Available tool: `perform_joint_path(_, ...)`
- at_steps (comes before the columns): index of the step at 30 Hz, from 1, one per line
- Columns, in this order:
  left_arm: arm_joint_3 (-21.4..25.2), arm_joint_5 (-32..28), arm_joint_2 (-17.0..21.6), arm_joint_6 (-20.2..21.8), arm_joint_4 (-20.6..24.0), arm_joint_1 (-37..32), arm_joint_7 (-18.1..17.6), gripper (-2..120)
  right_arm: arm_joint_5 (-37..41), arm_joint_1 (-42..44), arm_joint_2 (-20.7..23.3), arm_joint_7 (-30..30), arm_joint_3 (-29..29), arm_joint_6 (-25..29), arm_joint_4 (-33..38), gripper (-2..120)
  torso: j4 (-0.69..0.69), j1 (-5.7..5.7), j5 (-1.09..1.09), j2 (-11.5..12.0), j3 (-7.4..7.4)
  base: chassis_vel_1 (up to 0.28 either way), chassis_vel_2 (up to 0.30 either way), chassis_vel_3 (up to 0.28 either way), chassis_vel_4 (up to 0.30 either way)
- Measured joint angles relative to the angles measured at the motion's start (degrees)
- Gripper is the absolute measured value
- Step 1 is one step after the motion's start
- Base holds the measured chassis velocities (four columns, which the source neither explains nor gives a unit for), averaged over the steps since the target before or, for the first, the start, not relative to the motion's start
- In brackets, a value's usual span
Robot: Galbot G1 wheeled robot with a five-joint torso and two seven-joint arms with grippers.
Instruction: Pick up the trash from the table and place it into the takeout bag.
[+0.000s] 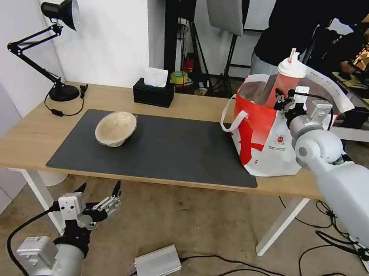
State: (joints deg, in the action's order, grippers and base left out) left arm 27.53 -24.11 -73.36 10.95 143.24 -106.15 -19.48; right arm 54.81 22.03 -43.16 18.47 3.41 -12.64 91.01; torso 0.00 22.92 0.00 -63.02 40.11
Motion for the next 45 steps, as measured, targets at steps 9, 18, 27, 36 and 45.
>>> perform_joint_path(9, -0.1, 0.0, -0.1, 0.0, 0.0, 0.0, 0.0, 100, 1.1, 0.4, 0.5, 0.0, -0.4, -0.7, 1.2, 29, 0.0, 0.0, 0.0, 0.0, 0.0, 0.0, 0.0, 0.0, 0.0)
perform_joint_path(18, -0.1, 0.0, -0.2, 0.0, 0.0, 0.0, 0.0, 100, 1.6, -0.1, 1.3, 0.4, -0.3, -2.0, 2.1, 64, 0.0, 0.0, 0.0, 0.0, 0.0, 0.0, 0.0, 0.0, 0.0)
perform_joint_path(27, 0.1, 0.0, 0.0, 0.1, 0.0, 0.1, -0.1, 100, 3.4, -2.3, 4.5, 0.5, 2.2, -6.2, 4.0, 95, 0.0, 0.0, 0.0, 0.0, 0.0, 0.0, 0.0, 0.0, 0.0)
perform_joint_path(36, 0.1, 0.0, -0.1, 0.2, 0.0, 0.1, -0.1, 100, 4.7, -5.2, 6.8, 1.5, 4.4, -12.0, 6.4, 100, -0.01, 0.0, 0.0, 0.0, 0.0, 0.0, 0.0, 0.0, 0.0)
perform_joint_path(45, -0.3, 0.1, -0.1, 0.2, 0.0, 0.3, 0.0, 100, 5.7, -7.2, 8.1, 2.5, 5.0, -16.6, 7.6, 100, 0.0, 0.0, 0.0, 0.0, 0.0, 0.0, 0.0, 0.0, 0.0)
